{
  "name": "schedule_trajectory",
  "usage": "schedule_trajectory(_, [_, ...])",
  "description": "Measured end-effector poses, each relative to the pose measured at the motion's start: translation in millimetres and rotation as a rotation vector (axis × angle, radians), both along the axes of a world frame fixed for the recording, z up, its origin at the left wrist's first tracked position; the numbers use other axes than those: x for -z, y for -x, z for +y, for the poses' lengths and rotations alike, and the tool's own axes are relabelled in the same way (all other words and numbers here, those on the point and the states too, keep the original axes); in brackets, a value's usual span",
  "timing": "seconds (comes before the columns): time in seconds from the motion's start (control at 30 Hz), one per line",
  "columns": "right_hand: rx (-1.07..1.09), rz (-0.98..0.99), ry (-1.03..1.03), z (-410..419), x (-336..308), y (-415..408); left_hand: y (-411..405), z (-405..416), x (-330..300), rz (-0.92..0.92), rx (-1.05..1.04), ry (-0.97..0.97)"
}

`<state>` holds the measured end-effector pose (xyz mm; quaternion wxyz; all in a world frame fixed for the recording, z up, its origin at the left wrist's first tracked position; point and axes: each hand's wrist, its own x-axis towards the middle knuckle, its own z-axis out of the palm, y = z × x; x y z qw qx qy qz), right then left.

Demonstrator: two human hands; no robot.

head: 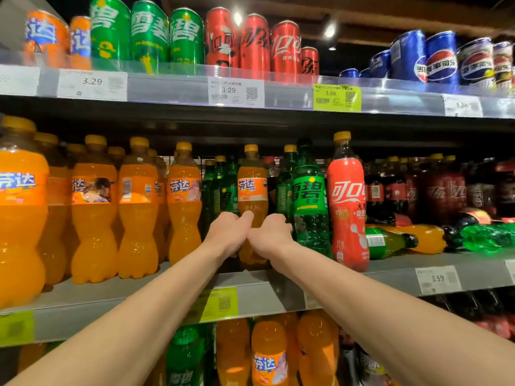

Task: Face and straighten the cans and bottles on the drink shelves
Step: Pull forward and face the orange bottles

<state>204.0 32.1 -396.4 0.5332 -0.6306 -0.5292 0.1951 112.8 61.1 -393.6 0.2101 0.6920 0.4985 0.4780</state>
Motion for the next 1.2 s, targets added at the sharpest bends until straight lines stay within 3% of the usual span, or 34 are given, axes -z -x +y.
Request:
schedule_trajectory(0.23, [0.045,-0.110,-0.022,-9.7,-6.1,9.2,6.6,-17.3,-6.3,-0.067,0.100,-0.039])
schedule_trajectory(0.63, [-0.147,-0.179,-0.228,-81.1,-10.2,52.6,70.5,-101.0,-24.0,0.013,0.100,-0.156])
schedule_trajectory(0.97, [-0.380,-0.233,-0.144,-87.4,-18.3,135.9,160.9,-141.6,-20.9,0.009,-0.116,-0.164])
schedule_trajectory(1.2, [-0.424,-0.195,-0.129,-62.7,-16.1,180.1,187.6,-138.4,-15.7,-0.039,-0.320,-0.244])
